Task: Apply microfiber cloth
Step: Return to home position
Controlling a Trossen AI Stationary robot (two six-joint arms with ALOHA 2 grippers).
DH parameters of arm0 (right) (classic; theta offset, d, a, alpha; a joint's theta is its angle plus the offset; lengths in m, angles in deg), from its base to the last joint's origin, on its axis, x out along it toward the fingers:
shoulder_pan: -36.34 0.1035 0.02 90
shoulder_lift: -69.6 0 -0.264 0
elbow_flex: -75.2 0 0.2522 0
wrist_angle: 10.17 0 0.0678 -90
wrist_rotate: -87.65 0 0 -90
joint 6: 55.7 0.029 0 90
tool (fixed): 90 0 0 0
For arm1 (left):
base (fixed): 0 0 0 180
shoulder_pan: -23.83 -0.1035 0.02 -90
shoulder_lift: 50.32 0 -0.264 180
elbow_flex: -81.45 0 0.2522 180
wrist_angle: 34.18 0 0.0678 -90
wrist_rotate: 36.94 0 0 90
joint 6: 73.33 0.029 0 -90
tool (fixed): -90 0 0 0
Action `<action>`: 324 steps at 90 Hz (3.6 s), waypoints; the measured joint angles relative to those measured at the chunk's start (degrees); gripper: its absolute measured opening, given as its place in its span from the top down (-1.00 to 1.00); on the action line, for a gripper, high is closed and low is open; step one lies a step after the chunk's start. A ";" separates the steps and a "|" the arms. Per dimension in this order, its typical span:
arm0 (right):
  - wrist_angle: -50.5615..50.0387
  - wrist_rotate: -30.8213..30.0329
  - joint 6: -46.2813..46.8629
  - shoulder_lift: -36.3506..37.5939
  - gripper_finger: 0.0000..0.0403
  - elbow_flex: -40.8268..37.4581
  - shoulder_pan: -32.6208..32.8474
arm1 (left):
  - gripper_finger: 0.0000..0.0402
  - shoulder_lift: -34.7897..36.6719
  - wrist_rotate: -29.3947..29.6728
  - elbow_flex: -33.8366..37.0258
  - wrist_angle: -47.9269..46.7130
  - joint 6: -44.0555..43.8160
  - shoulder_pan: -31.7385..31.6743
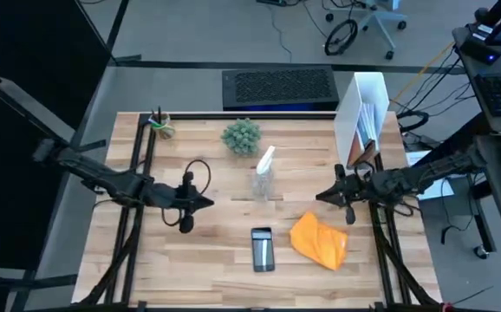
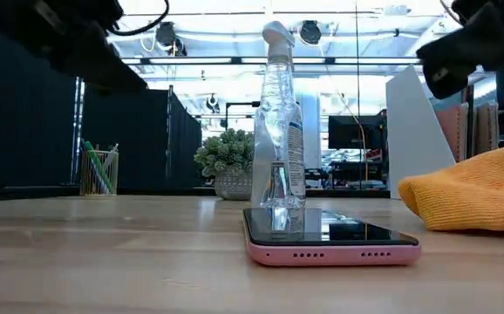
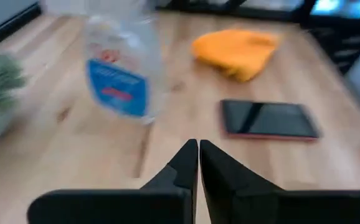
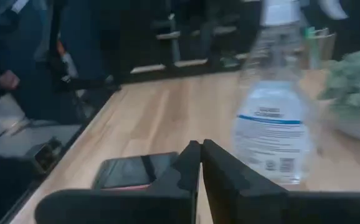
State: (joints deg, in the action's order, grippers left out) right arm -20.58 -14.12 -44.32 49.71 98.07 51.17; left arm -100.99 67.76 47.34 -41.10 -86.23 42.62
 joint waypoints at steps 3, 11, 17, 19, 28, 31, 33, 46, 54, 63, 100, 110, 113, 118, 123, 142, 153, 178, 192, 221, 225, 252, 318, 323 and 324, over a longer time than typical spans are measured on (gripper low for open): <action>0.21 -0.09 -0.26 1.80 1.00 -1.17 -1.08 | 0.98 1.18 -0.11 1.71 3.02 0.01 0.02; 2.30 0.31 -1.65 6.18 1.00 -4.40 -3.90 | 0.98 4.37 -0.11 6.57 8.36 -0.12 -0.02; 4.39 2.36 -2.47 9.27 1.00 -6.75 -5.97 | 0.98 6.66 -0.13 9.86 13.13 -0.38 -0.02; 4.67 3.30 -2.79 10.23 1.00 -7.40 -6.61 | 0.98 7.50 -0.11 10.83 14.56 -0.67 -0.02; 2.50 6.20 -4.01 13.81 1.00 -8.42 -9.19 | 0.98 11.27 -0.04 14.09 16.86 -1.73 -0.02; 1.71 6.31 -4.57 14.81 1.00 -8.42 -9.79 | 0.98 12.39 -0.02 14.68 16.84 -1.79 -0.02; 1.31 6.37 -5.02 15.45 1.00 -8.42 -10.19 | 0.98 13.07 -0.01 14.94 16.80 -1.78 -0.02; -1.75 7.63 -7.41 18.81 1.00 -8.31 -11.82 | 0.98 18.00 -0.01 16.03 16.61 -0.13 -0.02; -2.28 8.77 -7.66 19.29 1.00 -8.31 -11.83 | 0.98 22.28 -1.07 16.07 12.50 1.24 -0.02; -2.37 9.71 -7.80 19.18 1.00 -8.31 -11.83 | 0.98 28.12 -0.88 16.07 4.62 0.42 -0.02; -2.21 14.73 -7.90 19.13 1.00 -8.31 -11.74 | 0.98 48.88 -9.68 19.90 -5.39 4.82 -2.83; -2.05 14.89 -8.55 19.25 1.00 -8.31 -11.74 | 0.98 50.68 -10.16 19.89 -5.10 7.64 -5.01; -2.04 14.98 -8.85 19.25 1.00 -8.31 -11.74 | 0.98 50.68 -10.62 19.90 -6.07 7.76 -5.70; -1.81 15.03 -9.62 19.33 1.00 -8.31 -11.74 | 0.98 50.65 -11.28 19.90 -6.20 7.60 -6.92; -1.95 15.10 -10.58 19.39 1.00 -8.31 -11.74 | 0.98 50.24 -11.67 19.90 -5.95 7.54 -8.22; -2.20 14.73 -12.93 19.27 1.00 -8.31 -11.75 | 0.98 49.74 -8.15 19.90 -5.56 9.22 -11.89; -2.23 14.75 -13.07 19.22 1.00 -8.31 -11.72 | 0.98 49.55 -8.17 19.90 -5.49 8.94 -12.07; -2.33 14.67 -12.52 17.71 1.00 -8.31 -11.72 | 0.98 49.57 -8.17 19.92 -5.54 8.91 -12.07; -2.29 14.65 -13.53 17.73 1.00 -8.31 -11.72 | 0.98 49.57 -8.17 19.92 -5.54 8.89 -12.04; -2.29 14.62 -11.89 17.73 1.00 -8.31 -11.72 | 0.98 49.57 -8.17 19.92 -5.52 8.87 -12.02; -2.29 14.62 -11.89 17.73 1.00 -8.31 -11.72 | 0.98 49.57 -8.17 19.92 -5.52 8.86 -12.02; -2.29 14.62 -11.87 17.73 1.00 -8.31 -11.72 | 0.98 49.57 -8.17 19.92 -5.53 8.85 -12.02; -2.29 14.62 -11.85 17.73 1.00 -8.31 -11.72 | 0.98 49.57 -8.20 19.94 -5.54 8.85 -12.02; -2.29 14.60 -11.85 17.73 1.00 -8.31 -11.72 | 0.98 49.57 -8.20 19.94 -5.52 8.85 -12.02; -2.29 14.61 -11.85 17.73 1.00 -8.31 -11.72 | 0.98 49.57 -8.20 19.94 -5.52 8.85 -12.02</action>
State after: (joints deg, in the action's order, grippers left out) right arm -22.87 0.49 -56.17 67.44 89.76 39.45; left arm -51.42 59.57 67.29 -46.62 -77.38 30.60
